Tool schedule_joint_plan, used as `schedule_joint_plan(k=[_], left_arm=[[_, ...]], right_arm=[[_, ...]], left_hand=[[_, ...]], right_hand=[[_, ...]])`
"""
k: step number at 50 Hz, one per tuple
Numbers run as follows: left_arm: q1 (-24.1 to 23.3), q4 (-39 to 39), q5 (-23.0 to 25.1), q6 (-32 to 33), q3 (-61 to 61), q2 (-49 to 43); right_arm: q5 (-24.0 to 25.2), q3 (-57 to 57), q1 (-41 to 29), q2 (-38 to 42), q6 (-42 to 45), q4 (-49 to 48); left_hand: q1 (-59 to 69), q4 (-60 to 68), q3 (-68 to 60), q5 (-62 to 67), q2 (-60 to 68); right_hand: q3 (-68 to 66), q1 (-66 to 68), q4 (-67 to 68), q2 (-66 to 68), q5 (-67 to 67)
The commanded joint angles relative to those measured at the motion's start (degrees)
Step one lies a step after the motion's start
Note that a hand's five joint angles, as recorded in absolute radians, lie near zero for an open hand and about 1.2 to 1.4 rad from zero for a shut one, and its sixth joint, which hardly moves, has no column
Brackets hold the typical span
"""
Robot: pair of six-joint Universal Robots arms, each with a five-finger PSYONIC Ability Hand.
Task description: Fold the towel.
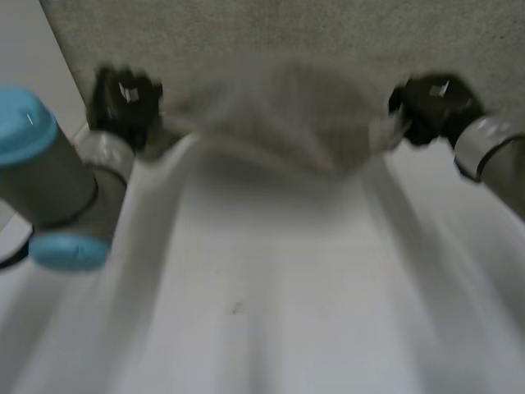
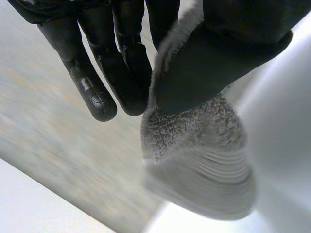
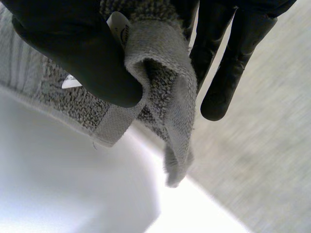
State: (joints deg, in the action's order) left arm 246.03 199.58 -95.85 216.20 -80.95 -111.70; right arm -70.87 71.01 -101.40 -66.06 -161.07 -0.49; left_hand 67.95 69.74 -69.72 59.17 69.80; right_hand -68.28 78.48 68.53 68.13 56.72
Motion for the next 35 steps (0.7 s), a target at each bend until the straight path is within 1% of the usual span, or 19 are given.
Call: schedule_joint_plan(k=[1, 6, 11, 12, 13, 14, 15, 16, 17, 18, 20, 21, 22, 24, 29, 35], left_arm=[[-1.95, 4.84, 0.14, 0.10, -16.41, -4.12], [-3.98, 7.40, 0.05, 0.10, -20.38, -6.77], [-4.16, 7.67, -0.04, 0.10, -23.02, -5.82], [-4.33, 7.67, -0.21, 0.10, -23.20, -5.03], [-4.34, 7.67, -0.22, 0.10, -23.20, -5.02], [-4.60, 7.58, -0.39, -0.16, -23.46, -3.89], [-4.60, 7.58, -0.39, -0.17, -23.47, -3.88], [-4.60, 7.67, -0.48, -0.43, -23.81, -2.74], [-4.60, 7.67, -0.65, -0.43, -24.25, -1.78], [-4.60, 7.67, -0.65, -0.43, -24.26, -1.77], [-4.60, 7.75, -0.65, -0.69, -25.05, -0.63], [-4.60, 7.75, -0.65, -0.69, -25.05, -0.62], [-4.60, 7.75, -0.74, -0.78, -25.14, -0.45], [-4.60, 7.75, -0.83, -0.87, -25.22, -0.36], [-4.51, 7.93, -0.83, -2.36, -26.10, -0.80], [-3.63, 7.93, -0.83, -7.62, -26.98, -1.15]], right_arm=[[0.29, 9.04, 2.34, 6.64, 5.24, 4.01], [0.38, 12.83, 4.98, 7.26, 4.54, 4.01], [0.55, 13.72, 8.32, 5.43, 2.79, 4.01], [0.64, 13.81, 9.37, 4.37, 1.82, 3.84], [0.64, 13.81, 9.38, 4.36, 1.81, 3.83], [0.73, 13.81, 10.69, 3.23, 0.77, 3.75], [0.90, 13.81, 12.01, 2.52, -0.37, 3.57], [0.91, 13.81, 12.02, 2.52, -0.38, 3.57], [0.99, 13.81, 13.06, 2.26, -1.52, 3.31], [0.99, 13.81, 13.07, 2.25, -1.53, 3.31], [1.08, 13.72, 14.12, 2.34, -3.28, 2.87], [1.08, 13.72, 14.13, 2.34, -3.29, 2.87], [1.08, 13.72, 14.30, 2.60, -3.81, 2.69], [1.08, 13.72, 14.39, 2.78, -3.99, 2.69], [0.99, 13.89, 14.48, 2.96, -3.99, 2.60], [0.91, 14.07, 14.66, 3.31, -4.34, 2.08]], left_hand=[[12.05, 10.26, -10.28, 10.83, 10.20], [12.05, 10.26, -10.28, 10.83, 10.20], [10.57, 8.79, -8.80, 9.36, 8.72], [5.23, 3.44, -3.46, 4.01, 3.38], [5.17, 3.39, -3.41, 3.96, 3.32], [-3.65, -5.44, 5.42, -4.87, -5.50], [-3.74, -5.53, 5.51, -4.96, -5.59], [-18.06, -19.85, 19.83, -19.28, -19.91], [-29.20, -30.98, 30.96, -30.41, -31.05], [-29.31, -31.09, 31.08, -30.52, -31.16], [-36.51, -38.30, 38.28, -37.73, -38.36], [-36.54, -38.33, 38.31, -37.76, -38.39], [-40.87, -42.66, 42.64, -42.09, -42.72], [-42.92, -44.70, 44.68, -44.13, -44.76], [-42.77, -44.55, 44.53, -43.98, -44.62], [-41.09, -42.88, 42.86, -42.31, -42.94]], right_hand=[[-11.72, 1.52, 11.47, 11.87, 13.28], [-11.72, 1.52, 11.47, 11.87, 13.28], [-11.72, 1.52, 11.47, 11.87, 13.28], [-11.72, 1.52, 11.47, 11.87, 13.28], [-11.72, 1.52, 11.47, 11.87, 13.28], [-11.72, 1.52, 11.47, 11.87, 13.28], [-11.72, 1.52, 11.47, 11.87, 13.28], [-11.72, 1.52, 11.47, 11.87, 13.28], [-11.72, 1.52, 11.47, 11.87, 13.28], [-11.72, 1.52, 11.47, 11.87, 13.28], [-11.72, 1.52, 11.47, 11.87, 13.28], [-11.72, 1.52, 11.47, 11.87, 13.28], [-11.72, 1.52, 11.47, 11.87, 13.28], [-11.72, 1.52, 11.47, 11.87, 13.28], [-11.72, 1.52, 11.47, 11.87, 13.28], [-11.72, 1.52, 11.47, 11.87, 13.28]])
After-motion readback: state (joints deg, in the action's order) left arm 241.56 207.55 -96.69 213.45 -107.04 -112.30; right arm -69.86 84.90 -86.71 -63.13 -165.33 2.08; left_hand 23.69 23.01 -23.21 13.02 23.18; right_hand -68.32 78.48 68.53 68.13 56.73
